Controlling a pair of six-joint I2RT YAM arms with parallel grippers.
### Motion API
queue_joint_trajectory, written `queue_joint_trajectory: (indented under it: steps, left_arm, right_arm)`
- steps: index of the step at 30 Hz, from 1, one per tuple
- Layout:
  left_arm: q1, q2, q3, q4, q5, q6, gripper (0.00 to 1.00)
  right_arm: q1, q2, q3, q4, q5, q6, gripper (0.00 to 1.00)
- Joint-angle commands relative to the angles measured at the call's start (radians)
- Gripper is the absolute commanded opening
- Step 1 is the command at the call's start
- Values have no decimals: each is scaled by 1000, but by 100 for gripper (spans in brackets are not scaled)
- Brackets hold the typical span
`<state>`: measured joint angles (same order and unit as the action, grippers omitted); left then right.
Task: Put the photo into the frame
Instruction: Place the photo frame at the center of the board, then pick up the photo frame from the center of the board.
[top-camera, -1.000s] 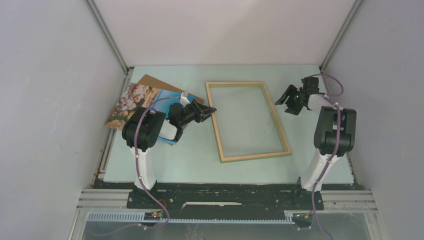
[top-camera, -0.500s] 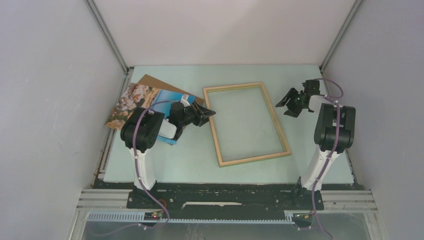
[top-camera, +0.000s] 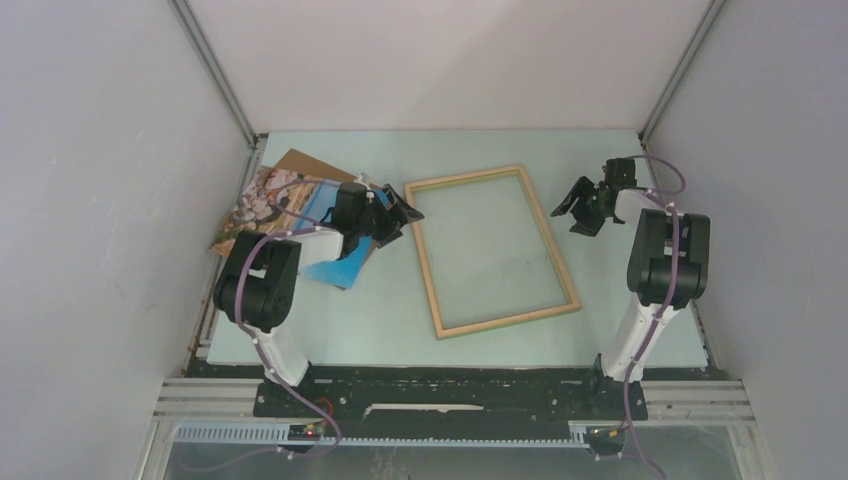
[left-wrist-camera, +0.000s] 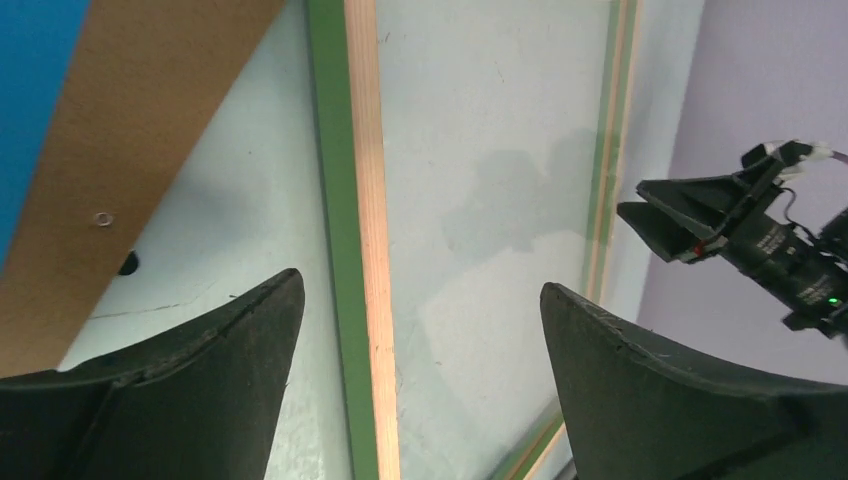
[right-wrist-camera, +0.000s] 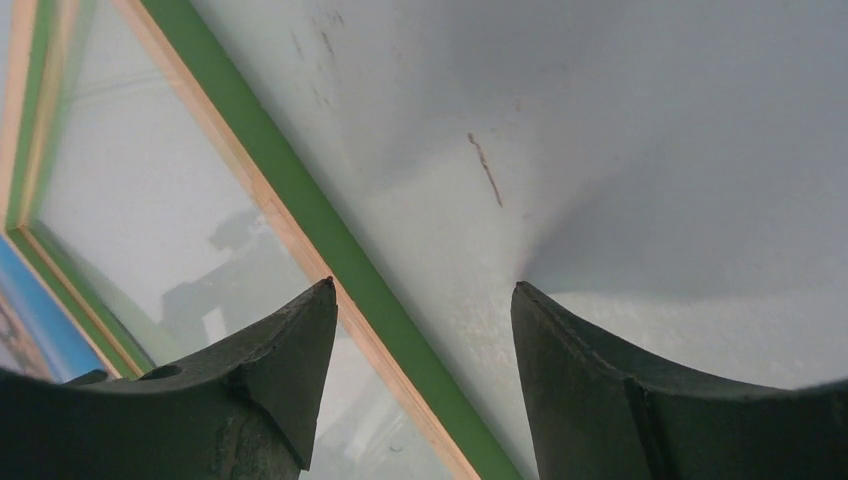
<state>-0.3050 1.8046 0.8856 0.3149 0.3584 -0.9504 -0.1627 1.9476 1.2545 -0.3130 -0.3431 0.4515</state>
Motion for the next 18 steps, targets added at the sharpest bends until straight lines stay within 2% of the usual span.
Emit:
queue_joint_trajectory:
  steps: [1, 4, 7, 10, 14, 18]
  left_arm:
    - [1, -107, 57, -252, -100, 157, 94]
    - [-17, -139, 52, -289, -125, 187, 95]
    - [-64, -127, 68, -299, -120, 190, 91]
    - [-113, -102, 101, -354, -188, 208, 86]
    - [-141, -49, 148, -377, -230, 205, 75]
    - [-152, 9, 212, -420, -264, 216, 59]
  right_arm:
    - [3, -81, -3, -65, 90, -51, 73]
    - [18, -86, -2, -68, 65, -63, 72]
    - [28, -71, -3, -61, 17, -67, 72]
    - [23, -54, -3, -61, -19, -63, 69]
    - [25, -57, -15, -39, -75, -51, 66]
    - [35, -49, -21, -27, -114, -46, 62]
